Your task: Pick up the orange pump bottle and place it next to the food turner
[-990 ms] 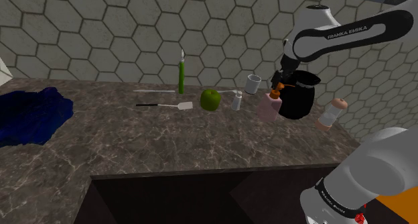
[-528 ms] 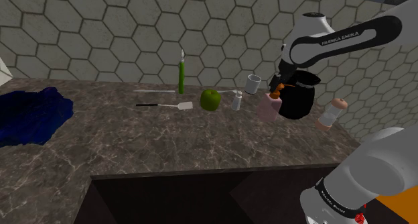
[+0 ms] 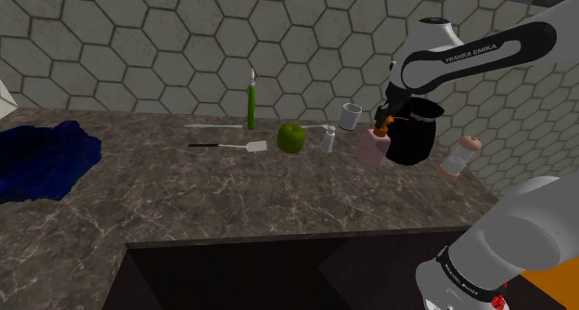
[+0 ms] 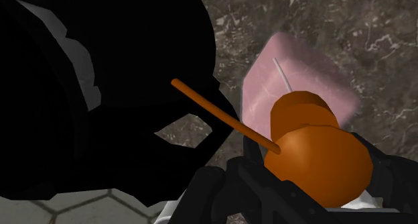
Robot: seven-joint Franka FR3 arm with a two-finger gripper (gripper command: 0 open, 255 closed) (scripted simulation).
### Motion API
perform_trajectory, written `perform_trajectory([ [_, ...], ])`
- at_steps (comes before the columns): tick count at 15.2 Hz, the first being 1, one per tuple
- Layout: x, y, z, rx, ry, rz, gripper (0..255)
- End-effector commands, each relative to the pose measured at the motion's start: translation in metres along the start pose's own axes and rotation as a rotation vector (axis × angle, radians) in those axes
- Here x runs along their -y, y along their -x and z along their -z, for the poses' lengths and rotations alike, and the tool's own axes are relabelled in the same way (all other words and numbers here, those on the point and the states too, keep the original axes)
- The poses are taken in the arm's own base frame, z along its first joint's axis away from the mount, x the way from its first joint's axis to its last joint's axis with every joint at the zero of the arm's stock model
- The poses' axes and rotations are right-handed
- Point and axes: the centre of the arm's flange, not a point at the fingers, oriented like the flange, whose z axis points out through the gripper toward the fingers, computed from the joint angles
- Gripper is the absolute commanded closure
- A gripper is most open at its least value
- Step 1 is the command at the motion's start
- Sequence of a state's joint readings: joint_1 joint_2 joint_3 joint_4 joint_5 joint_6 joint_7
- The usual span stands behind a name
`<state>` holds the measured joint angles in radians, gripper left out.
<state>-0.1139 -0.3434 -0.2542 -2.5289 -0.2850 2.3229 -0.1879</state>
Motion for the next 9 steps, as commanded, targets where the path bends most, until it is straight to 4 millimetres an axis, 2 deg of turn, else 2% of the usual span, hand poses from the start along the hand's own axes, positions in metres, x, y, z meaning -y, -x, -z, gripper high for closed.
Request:
perform_trajectory([
  [1, 0.000, 0.000, 0.000, 0.000, 0.000, 0.000, 255],
  [6, 0.000, 0.000, 0.000, 0.000, 0.000, 0.000, 255],
  [9, -0.002, -0.001, 0.015, 0.000, 0.000, 0.000, 255],
])
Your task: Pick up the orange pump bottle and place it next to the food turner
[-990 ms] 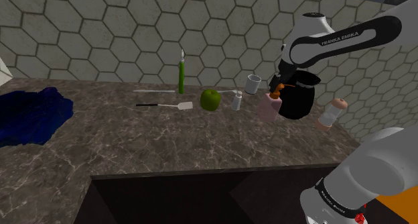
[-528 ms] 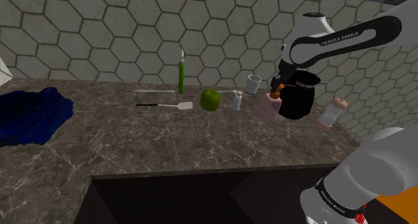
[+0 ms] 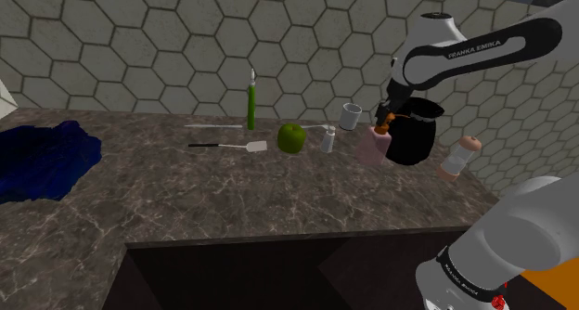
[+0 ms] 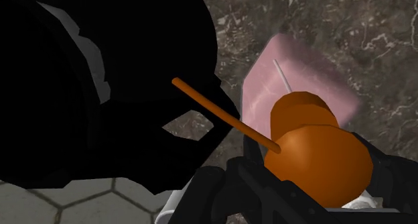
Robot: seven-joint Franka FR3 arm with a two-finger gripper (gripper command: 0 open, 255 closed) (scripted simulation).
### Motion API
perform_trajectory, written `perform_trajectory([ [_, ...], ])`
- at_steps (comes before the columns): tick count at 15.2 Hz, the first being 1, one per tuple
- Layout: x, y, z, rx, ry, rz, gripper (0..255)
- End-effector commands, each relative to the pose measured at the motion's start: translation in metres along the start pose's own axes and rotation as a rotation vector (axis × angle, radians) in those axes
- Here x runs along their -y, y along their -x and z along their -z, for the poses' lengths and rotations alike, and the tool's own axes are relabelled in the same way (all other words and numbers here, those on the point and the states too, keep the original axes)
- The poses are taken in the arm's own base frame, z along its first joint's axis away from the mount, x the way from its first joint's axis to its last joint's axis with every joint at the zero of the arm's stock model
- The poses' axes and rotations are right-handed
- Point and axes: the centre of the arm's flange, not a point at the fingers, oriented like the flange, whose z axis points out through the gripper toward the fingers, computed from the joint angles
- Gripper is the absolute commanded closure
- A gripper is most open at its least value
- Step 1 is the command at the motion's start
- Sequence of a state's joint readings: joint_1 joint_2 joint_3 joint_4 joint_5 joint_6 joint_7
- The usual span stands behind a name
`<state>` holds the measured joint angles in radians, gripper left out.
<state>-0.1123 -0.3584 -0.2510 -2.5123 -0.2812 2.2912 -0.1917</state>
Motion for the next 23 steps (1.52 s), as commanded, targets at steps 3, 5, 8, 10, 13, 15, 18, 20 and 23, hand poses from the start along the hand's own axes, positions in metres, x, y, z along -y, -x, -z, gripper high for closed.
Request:
perform_trajectory([
  [3, -0.004, -0.002, 0.020, 0.000, 0.000, 0.000, 255],
  [5, -0.005, -0.003, 0.030, 0.000, 0.000, 0.000, 255],
  [8, -0.008, -0.004, 0.046, 0.000, 0.000, 0.000, 255],
  [10, -0.010, -0.005, 0.056, 0.000, 0.000, 0.000, 255],
  [13, -0.012, -0.006, 0.072, 0.000, 0.000, 0.000, 255],
  [15, -0.014, -0.007, 0.082, 0.000, 0.000, 0.000, 255],
  [18, -0.017, -0.009, 0.098, 0.000, 0.000, 0.000, 255],
  [20, -0.018, -0.010, 0.108, 0.000, 0.000, 0.000, 255],
  [23, -0.021, -0.011, 0.124, 0.000, 0.000, 0.000, 255],
])
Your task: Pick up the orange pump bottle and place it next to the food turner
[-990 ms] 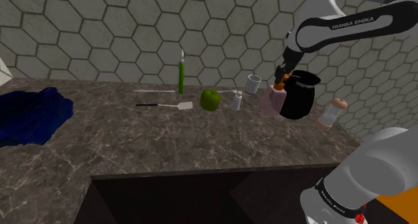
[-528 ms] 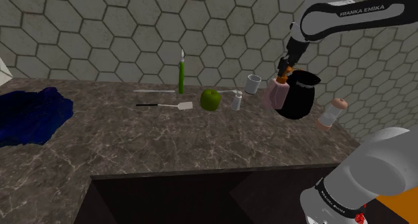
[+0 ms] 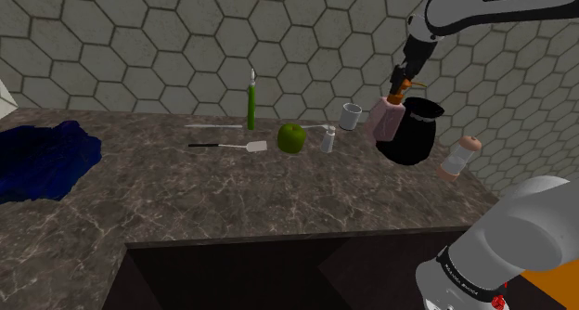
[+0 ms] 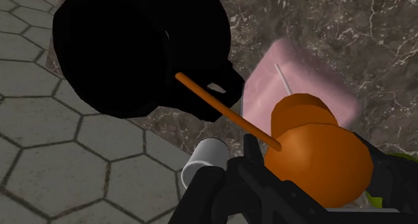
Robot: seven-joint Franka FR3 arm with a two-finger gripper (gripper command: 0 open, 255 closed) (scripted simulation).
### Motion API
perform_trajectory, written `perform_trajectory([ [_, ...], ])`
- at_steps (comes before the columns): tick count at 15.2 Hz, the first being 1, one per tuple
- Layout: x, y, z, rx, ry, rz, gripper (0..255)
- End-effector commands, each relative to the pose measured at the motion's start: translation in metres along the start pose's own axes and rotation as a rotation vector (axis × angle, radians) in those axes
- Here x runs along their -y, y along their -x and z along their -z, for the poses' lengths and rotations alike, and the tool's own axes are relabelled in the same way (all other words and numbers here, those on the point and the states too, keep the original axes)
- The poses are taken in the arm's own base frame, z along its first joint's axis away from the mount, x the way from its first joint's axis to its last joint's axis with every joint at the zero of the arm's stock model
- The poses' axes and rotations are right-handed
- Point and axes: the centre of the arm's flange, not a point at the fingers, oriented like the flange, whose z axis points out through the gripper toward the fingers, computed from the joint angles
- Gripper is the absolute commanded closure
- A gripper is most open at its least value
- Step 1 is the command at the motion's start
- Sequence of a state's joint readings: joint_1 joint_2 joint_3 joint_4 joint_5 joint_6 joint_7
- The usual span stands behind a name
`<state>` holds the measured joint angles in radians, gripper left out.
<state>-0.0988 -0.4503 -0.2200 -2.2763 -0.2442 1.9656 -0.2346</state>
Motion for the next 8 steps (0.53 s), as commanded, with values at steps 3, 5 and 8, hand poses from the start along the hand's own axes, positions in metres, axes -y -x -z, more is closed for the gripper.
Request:
perform_trajectory([
  [3, -0.004, -0.002, 0.020, 0.000, 0.000, 0.000, 255],
  [5, -0.006, -0.003, 0.031, 0.000, 0.000, 0.000, 255],
  [8, -0.008, -0.005, 0.046, 0.000, 0.000, 0.000, 255],
])
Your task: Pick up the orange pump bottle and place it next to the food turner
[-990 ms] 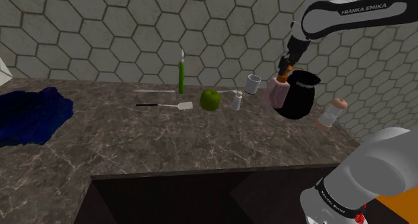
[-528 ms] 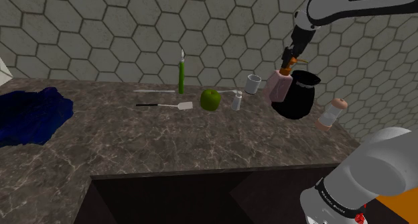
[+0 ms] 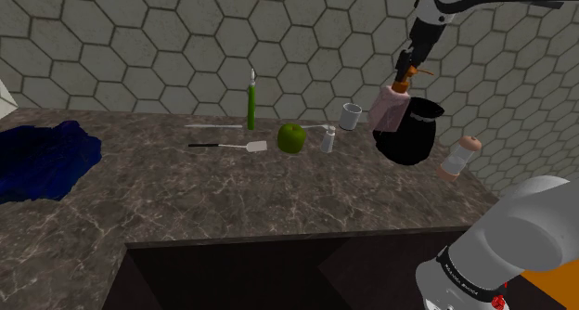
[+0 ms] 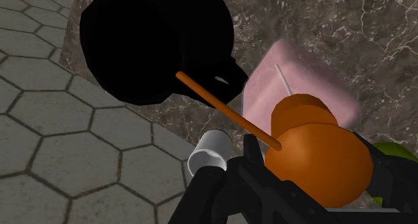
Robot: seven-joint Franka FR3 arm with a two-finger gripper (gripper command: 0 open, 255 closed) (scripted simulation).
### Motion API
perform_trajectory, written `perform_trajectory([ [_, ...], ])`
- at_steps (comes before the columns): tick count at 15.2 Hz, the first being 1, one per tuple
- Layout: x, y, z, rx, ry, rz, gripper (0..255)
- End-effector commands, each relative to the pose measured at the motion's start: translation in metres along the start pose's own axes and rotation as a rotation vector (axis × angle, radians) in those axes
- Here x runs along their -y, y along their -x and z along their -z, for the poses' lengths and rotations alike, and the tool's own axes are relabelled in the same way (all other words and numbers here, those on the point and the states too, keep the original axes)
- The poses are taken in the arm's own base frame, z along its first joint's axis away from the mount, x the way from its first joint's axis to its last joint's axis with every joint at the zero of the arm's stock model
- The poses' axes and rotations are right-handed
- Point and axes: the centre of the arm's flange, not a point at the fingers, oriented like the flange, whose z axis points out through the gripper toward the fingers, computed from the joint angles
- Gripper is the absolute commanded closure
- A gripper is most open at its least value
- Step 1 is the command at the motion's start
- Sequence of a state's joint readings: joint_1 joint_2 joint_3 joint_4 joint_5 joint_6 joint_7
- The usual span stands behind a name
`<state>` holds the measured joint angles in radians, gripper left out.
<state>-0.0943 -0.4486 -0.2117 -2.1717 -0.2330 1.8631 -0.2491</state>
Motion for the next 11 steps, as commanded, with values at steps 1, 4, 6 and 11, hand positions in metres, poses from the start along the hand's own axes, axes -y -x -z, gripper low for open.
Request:
perform_trajectory([
  [1, -0.002, -0.001, 0.011, 0.000, 0.000, 0.000, 255],
  [4, -0.005, -0.002, 0.027, 0.000, 0.000, 0.000, 255],
  [6, -0.007, -0.003, 0.037, 0.000, 0.000, 0.000, 255],
  [11, -0.011, -0.006, 0.063, 0.000, 0.000, 0.000, 255],
])
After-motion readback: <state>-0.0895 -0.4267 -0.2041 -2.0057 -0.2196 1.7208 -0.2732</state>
